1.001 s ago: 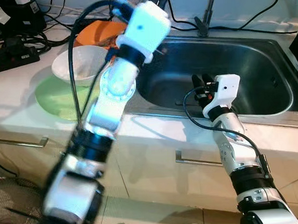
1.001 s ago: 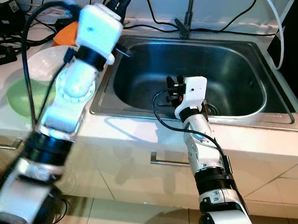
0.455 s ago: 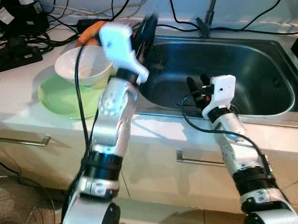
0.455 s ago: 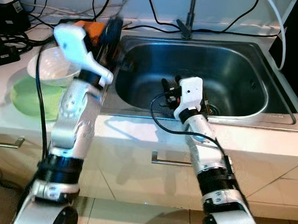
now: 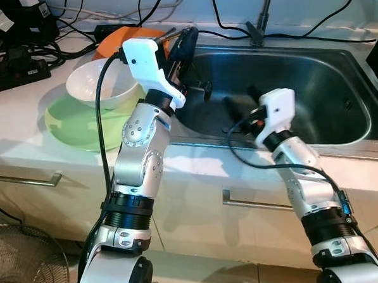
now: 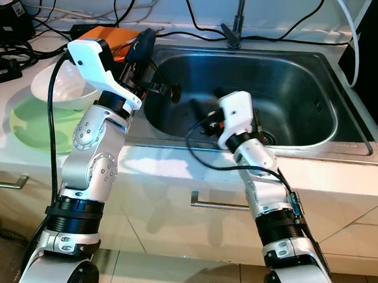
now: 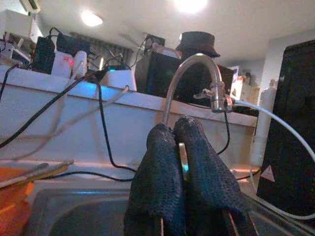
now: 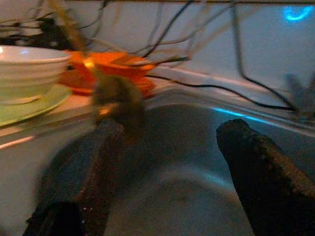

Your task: Kitchen organization

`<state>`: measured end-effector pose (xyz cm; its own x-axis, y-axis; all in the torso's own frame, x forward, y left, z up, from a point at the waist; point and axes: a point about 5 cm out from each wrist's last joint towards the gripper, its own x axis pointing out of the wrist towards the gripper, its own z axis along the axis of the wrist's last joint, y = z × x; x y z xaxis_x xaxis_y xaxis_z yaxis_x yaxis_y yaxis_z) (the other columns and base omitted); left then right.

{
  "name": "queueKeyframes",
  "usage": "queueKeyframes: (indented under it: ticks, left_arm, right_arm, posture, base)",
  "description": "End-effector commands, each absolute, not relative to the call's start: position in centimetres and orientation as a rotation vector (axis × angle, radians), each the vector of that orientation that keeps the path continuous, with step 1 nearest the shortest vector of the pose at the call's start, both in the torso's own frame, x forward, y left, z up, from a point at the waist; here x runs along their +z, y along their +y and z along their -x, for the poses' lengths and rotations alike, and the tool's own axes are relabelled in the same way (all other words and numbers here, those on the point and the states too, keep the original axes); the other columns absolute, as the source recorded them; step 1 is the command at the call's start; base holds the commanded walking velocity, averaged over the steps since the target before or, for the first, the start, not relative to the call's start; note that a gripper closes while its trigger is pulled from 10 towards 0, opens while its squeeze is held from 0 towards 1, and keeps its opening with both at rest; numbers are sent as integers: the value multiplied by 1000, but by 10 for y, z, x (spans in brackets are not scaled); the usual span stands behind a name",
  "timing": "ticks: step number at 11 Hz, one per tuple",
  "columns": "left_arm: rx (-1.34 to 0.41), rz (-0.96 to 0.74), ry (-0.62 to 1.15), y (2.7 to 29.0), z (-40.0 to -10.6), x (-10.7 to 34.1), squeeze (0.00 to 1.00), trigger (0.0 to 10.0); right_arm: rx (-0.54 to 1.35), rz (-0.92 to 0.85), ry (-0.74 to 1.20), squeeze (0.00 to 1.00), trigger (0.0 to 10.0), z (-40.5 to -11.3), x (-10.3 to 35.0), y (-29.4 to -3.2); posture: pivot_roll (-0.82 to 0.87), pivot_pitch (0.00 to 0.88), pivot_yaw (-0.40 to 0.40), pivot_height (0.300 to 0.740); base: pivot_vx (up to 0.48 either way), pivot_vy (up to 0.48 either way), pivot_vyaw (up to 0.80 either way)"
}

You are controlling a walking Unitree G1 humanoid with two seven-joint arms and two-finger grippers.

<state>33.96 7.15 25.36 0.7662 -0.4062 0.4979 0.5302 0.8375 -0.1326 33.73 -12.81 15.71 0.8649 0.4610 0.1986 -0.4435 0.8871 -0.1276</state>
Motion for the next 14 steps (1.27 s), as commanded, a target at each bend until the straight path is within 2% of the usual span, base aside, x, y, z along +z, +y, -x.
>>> queueKeyframes:
  ticks: [1, 5, 10, 11, 14]
  left_arm:
    - [-552, 283, -443, 69, -338, 248, 0, 10000]
    - [-719, 295, -366, 54, -330, 238, 0, 10000]
    - [-780, 291, -339, 49, -326, 236, 0, 10000]
    - [-780, 286, -337, 49, -326, 236, 0, 10000]
    - [-794, 279, -324, 47, -325, 234, 0, 10000]
  right_arm:
    - [560, 83, -239, 0, 10000, -334, 163, -119]
    - [601, 101, -252, 0, 10000, -333, 165, -104]
    - [587, 88, -252, 0, 10000, -332, 163, -99]
    - [594, 100, -238, 0, 0, -332, 158, -98]
    - [595, 100, -234, 0, 0, -331, 155, -94]
  posture:
    - [18, 55, 29, 740]
    - [24, 59, 29, 740]
    - [27, 47, 40, 740]
    - [30, 40, 40, 740]
    - [32, 36, 43, 740]
  base:
    - [0, 0, 0]
    - [0, 0, 0]
    - [0, 0, 0]
    - [0, 0, 0]
    - [0, 0, 0]
